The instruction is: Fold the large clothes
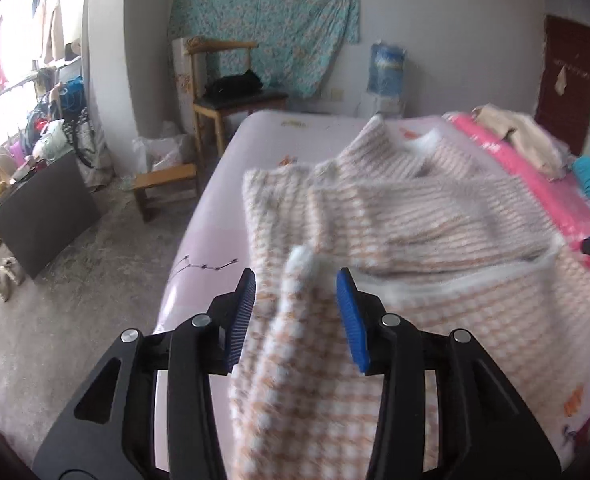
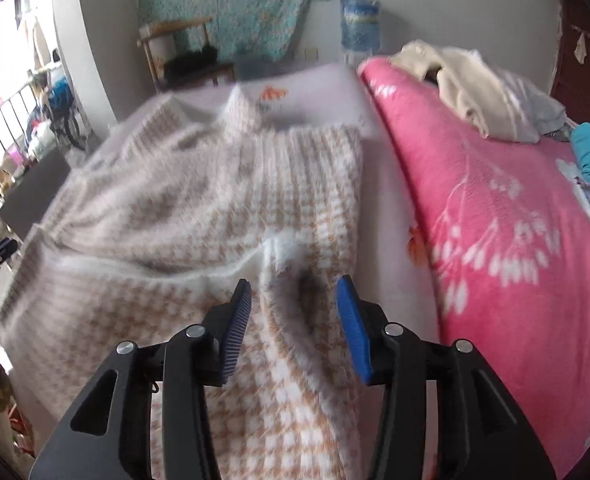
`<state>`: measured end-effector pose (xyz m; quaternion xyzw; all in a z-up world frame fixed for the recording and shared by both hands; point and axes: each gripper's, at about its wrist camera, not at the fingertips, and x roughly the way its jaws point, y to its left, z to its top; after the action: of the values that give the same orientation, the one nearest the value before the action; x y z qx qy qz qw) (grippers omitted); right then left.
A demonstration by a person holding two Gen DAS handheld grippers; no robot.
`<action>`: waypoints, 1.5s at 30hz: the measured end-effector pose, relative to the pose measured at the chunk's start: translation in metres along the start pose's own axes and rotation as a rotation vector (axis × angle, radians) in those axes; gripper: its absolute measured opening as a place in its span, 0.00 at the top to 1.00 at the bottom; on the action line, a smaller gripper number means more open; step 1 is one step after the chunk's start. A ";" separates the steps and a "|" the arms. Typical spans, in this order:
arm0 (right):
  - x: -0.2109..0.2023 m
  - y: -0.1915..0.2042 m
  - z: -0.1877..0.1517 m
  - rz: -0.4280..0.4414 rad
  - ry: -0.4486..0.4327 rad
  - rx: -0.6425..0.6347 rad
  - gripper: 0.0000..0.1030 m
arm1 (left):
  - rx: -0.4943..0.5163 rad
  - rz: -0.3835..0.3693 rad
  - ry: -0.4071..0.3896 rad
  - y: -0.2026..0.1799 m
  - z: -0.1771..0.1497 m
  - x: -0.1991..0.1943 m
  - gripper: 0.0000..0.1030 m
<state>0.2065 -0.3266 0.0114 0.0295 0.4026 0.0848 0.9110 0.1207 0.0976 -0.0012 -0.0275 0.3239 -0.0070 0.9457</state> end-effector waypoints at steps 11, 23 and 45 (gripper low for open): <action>0.026 0.101 -0.068 0.198 0.187 -0.282 0.72 | 0.192 -0.356 0.175 -0.112 -0.067 -0.007 0.61; 0.002 0.116 -0.048 0.236 0.052 -0.240 0.75 | 0.194 -0.405 0.105 -0.113 -0.058 -0.003 0.62; 0.054 0.100 -0.019 0.154 0.100 -0.118 0.80 | 0.091 -0.275 0.135 -0.074 -0.025 0.044 0.64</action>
<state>0.2150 -0.2189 -0.0284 0.0023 0.4384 0.1798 0.8806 0.1406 0.0212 -0.0438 -0.0284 0.3795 -0.1529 0.9120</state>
